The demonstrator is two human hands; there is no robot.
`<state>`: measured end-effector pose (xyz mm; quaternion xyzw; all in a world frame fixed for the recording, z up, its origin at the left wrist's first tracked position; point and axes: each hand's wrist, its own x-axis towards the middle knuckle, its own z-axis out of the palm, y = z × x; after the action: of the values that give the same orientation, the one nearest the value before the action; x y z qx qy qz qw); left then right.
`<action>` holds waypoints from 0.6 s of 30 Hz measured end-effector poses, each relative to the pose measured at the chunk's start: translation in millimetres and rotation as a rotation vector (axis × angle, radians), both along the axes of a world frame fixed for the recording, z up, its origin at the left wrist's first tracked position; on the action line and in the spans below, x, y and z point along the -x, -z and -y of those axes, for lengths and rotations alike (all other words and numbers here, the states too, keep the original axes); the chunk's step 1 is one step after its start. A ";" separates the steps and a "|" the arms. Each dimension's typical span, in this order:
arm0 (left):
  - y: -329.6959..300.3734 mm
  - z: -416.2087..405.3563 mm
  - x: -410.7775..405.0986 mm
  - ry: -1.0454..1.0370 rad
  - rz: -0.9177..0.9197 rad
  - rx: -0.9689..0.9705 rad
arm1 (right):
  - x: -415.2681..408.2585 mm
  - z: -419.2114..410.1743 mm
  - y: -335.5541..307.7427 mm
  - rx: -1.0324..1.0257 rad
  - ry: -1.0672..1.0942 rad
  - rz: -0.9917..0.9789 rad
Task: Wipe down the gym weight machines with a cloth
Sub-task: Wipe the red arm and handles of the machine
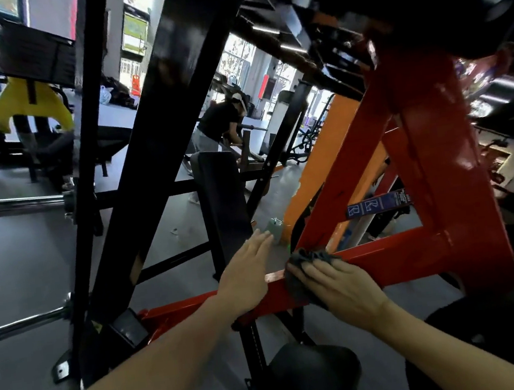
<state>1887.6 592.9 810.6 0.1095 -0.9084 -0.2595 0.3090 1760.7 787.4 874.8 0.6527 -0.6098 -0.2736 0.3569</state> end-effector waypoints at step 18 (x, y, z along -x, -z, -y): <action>-230.3 29.8 39.6 -0.037 -0.326 1.114 | -9.2 15.9 -146.9 0.608 0.229 -0.051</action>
<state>1848.0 563.2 1041.0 -0.0953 -0.8466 0.2494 0.4604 1769.9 771.5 1021.7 0.4364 -0.7239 -0.1335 0.5174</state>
